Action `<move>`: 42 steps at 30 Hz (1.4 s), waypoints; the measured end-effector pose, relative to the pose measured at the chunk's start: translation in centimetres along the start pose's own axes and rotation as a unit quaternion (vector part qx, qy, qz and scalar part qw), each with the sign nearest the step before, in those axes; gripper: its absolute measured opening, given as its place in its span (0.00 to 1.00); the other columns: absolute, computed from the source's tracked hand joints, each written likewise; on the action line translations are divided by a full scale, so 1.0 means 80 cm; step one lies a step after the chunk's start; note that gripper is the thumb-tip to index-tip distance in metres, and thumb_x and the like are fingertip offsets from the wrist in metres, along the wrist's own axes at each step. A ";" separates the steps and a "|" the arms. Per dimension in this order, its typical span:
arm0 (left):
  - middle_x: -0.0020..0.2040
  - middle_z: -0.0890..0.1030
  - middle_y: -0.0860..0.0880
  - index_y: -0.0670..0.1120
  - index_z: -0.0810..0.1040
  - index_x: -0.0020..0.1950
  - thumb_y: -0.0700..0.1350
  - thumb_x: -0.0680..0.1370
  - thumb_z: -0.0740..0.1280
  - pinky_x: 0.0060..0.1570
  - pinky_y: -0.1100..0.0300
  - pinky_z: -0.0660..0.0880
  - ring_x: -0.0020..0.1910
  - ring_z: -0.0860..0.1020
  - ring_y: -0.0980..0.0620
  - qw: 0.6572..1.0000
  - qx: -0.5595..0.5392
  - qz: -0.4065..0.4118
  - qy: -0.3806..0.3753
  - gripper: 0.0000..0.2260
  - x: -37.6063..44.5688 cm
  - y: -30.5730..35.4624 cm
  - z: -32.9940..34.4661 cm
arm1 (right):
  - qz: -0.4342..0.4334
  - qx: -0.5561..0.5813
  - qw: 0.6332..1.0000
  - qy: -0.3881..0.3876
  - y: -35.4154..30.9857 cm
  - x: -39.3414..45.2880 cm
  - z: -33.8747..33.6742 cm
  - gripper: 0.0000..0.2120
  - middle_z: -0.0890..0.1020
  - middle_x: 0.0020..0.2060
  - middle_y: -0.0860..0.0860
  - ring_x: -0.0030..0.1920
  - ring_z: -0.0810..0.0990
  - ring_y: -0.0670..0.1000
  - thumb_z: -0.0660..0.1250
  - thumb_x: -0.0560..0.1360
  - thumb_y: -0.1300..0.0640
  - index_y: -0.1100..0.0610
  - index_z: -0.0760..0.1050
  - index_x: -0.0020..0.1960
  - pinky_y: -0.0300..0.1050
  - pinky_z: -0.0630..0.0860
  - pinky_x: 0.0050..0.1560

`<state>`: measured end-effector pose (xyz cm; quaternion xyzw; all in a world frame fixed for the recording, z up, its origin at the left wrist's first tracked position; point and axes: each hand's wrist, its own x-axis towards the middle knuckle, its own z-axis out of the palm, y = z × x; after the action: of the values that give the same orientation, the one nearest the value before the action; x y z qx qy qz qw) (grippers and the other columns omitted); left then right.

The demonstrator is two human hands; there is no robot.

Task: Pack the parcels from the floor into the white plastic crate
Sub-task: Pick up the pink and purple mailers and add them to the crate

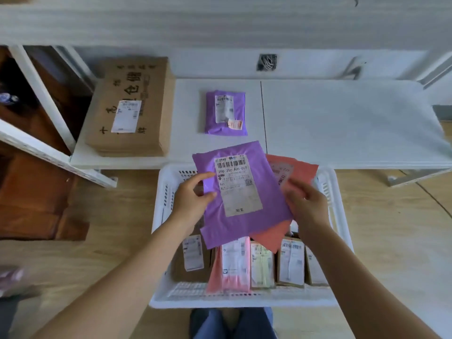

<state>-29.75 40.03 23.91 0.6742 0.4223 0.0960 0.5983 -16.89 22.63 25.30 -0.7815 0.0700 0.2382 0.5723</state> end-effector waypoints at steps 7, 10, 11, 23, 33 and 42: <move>0.51 0.77 0.48 0.59 0.78 0.42 0.31 0.73 0.66 0.36 0.65 0.74 0.42 0.75 0.54 0.996 0.040 -0.057 0.054 0.20 0.028 -0.099 0.023 | -0.052 -0.091 0.981 0.162 0.054 0.047 -0.008 0.20 0.77 0.35 0.40 0.33 0.75 0.41 0.58 0.72 0.65 0.46 0.79 0.53 0.26 0.69 0.26; 0.48 0.77 0.51 0.56 0.79 0.42 0.30 0.74 0.65 0.29 0.71 0.72 0.37 0.74 0.58 0.992 0.062 -0.087 0.061 0.19 0.034 -0.120 0.030 | -0.091 -0.028 0.964 0.249 0.041 0.071 -0.023 0.20 0.81 0.43 0.43 0.42 0.78 0.44 0.59 0.70 0.65 0.47 0.80 0.53 0.32 0.75 0.41; 0.48 0.78 0.50 0.55 0.79 0.42 0.29 0.74 0.65 0.29 0.71 0.72 0.37 0.74 0.57 0.992 0.066 -0.090 0.056 0.19 0.037 -0.125 0.034 | -0.100 -0.012 0.963 0.251 0.037 0.077 -0.025 0.20 0.81 0.45 0.42 0.45 0.78 0.43 0.60 0.69 0.65 0.46 0.80 0.51 0.36 0.76 0.47; 0.57 0.79 0.40 0.42 0.80 0.54 0.25 0.74 0.59 0.28 0.66 0.73 0.51 0.77 0.37 0.988 0.100 -0.093 0.068 0.19 0.111 -0.176 0.094 | -0.034 -0.027 0.997 0.071 0.106 0.130 0.015 0.25 0.78 0.39 0.40 0.37 0.77 0.40 0.58 0.66 0.71 0.42 0.77 0.47 0.29 0.75 0.31; 0.56 0.78 0.38 0.44 0.79 0.56 0.25 0.72 0.60 0.33 0.64 0.76 0.37 0.77 0.43 0.985 0.095 -0.118 0.084 0.20 0.173 -0.260 0.112 | -0.018 -0.029 0.998 0.058 0.182 0.192 0.028 0.26 0.76 0.38 0.41 0.29 0.76 0.39 0.60 0.69 0.71 0.43 0.77 0.54 0.33 0.76 0.32; 0.62 0.74 0.52 0.67 0.58 0.69 0.51 0.77 0.65 0.64 0.50 0.67 0.64 0.72 0.51 0.986 -0.096 -0.114 -0.069 0.25 0.117 -0.188 0.126 | 0.016 -0.033 0.999 -0.016 0.147 0.150 0.008 0.23 0.78 0.47 0.49 0.43 0.80 0.52 0.60 0.72 0.70 0.43 0.77 0.51 0.49 0.80 0.48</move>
<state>-24.36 38.05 4.38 0.5664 0.4427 0.0200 0.6948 -11.06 21.27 9.63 -0.7950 0.0653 0.2621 0.5431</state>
